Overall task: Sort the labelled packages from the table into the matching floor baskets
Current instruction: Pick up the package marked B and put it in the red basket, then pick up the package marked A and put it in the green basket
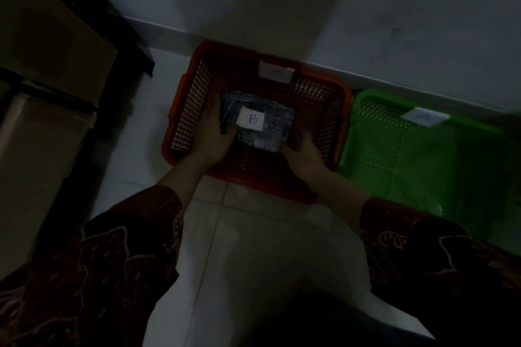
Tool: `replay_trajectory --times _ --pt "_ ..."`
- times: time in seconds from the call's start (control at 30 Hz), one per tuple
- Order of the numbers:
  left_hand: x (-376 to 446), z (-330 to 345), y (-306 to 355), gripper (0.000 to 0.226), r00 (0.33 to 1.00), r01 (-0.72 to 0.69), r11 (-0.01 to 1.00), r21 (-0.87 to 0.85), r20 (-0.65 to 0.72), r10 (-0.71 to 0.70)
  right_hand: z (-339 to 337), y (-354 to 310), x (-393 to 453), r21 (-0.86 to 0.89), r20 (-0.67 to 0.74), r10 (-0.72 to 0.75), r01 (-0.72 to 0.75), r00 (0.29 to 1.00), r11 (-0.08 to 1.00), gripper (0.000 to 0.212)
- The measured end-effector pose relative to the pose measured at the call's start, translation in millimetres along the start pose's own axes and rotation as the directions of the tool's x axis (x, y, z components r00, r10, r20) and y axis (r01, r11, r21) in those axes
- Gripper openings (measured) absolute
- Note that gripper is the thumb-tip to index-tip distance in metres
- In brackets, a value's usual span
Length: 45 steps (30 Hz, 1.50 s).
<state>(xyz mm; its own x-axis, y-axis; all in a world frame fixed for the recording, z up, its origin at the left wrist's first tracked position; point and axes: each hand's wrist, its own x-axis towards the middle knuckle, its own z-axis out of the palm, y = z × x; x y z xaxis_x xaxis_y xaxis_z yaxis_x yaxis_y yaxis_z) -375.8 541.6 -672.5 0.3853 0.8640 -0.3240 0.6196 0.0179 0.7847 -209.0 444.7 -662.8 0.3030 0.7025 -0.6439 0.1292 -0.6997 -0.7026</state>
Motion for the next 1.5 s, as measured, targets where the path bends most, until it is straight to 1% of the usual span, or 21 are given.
replay_trajectory --times 0.1,0.2,0.3,0.4,0.53,0.63,0.73,0.87,0.93,1.0,1.07,1.17,1.23,1.3,1.33,1.4,1.43,1.5 --pt "-50 -24 46 0.052 0.996 -0.005 0.994 0.106 0.086 -0.004 -18 -19 -62 -0.071 -0.007 0.003 -0.003 1.0 0.997 0.049" --pt "-115 -49 115 0.04 0.98 -0.002 0.973 0.229 0.193 -0.043 -45 -50 -139 -0.102 0.001 0.025 -0.025 1.0 0.994 0.039" --pt "-180 -78 194 0.038 0.976 -0.034 0.954 0.297 0.217 -0.033 -75 -85 -228 -0.162 -0.052 -0.046 0.037 0.998 0.986 0.028" --pt "-239 -109 278 0.036 0.977 -0.1 0.933 0.347 0.211 0.026 -111 -120 -322 -0.325 -0.167 -0.154 0.093 0.974 0.941 0.029" --pt "-306 -146 395 0.038 0.967 -0.22 0.859 0.462 0.223 0.128 -171 -183 -442 -0.436 -0.304 -0.261 0.11 0.916 0.893 0.029" --pt "-342 -160 475 0.037 0.936 -0.35 0.767 0.537 0.225 0.27 -222 -215 -519 -0.477 -0.424 -0.364 0.137 0.829 0.868 0.028" --pt "-375 -156 547 0.034 0.892 -0.451 0.709 0.542 0.237 0.386 -275 -220 -589 -0.499 -0.517 -0.417 0.132 0.748 0.856 0.026" --pt "-417 -114 617 0.035 0.809 -0.588 0.649 0.483 0.341 0.479 -343 -188 -666 -0.451 -0.654 -0.375 0.06 0.656 0.89 0.028" --pt "-438 -81 647 0.035 0.762 -0.648 0.61 0.457 0.397 0.512 -377 -163 -696 -0.408 -0.71 -0.328 0.016 0.623 0.913 0.028" --pt "-459 -44 674 0.036 0.716 -0.697 0.59 0.407 0.443 0.54 -412 -135 -721 -0.369 -0.756 -0.286 -0.023 0.589 0.929 0.03" --pt "-479 -4 696 0.036 0.679 -0.73 0.573 0.372 0.495 0.542 -446 -104 -742 -0.333 -0.787 -0.239 -0.065 0.569 0.941 0.029" --pt "-504 60 724 0.036 0.657 -0.742 0.578 0.339 0.541 0.526 -502 -53 -764 -0.273 -0.825 -0.171 -0.115 0.539 0.955 0.03" --pt "-519 105 737 0.037 0.65 -0.74 0.598 0.309 0.558 0.516 -539 -19 -771 -0.226 -0.851 -0.118 -0.153 0.512 0.962 0.035" --pt "-529 148 747 0.038 0.65 -0.721 0.632 0.283 0.592 0.476 -572 12 -774 -0.159 -0.87 -0.052 -0.179 0.491 0.971 0.042" --pt "-533 168 751 0.039 0.648 -0.714 0.644 0.273 0.605 0.463 -586 25 -773 -0.119 -0.87 -0.013 -0.184 0.494 0.976 0.046" --pt "-537 203 757 0.047 0.645 -0.709 0.659 0.249 0.605 0.466 -608 45 -769 -0.067 -0.845 0.037 -0.176 0.533 0.982 0.055" --pt "-537 217 758 0.056 0.646 -0.71 0.658 0.252 0.605 0.466 -615 52 -767 -0.054 -0.825 0.048 -0.162 0.563 0.985 0.059" --pt "-533 238 757 0.077 0.657 -0.714 0.626 0.314 0.609 0.444 -624 61 -763 -0.048 -0.783 0.035 -0.117 0.621 0.992 0.062"
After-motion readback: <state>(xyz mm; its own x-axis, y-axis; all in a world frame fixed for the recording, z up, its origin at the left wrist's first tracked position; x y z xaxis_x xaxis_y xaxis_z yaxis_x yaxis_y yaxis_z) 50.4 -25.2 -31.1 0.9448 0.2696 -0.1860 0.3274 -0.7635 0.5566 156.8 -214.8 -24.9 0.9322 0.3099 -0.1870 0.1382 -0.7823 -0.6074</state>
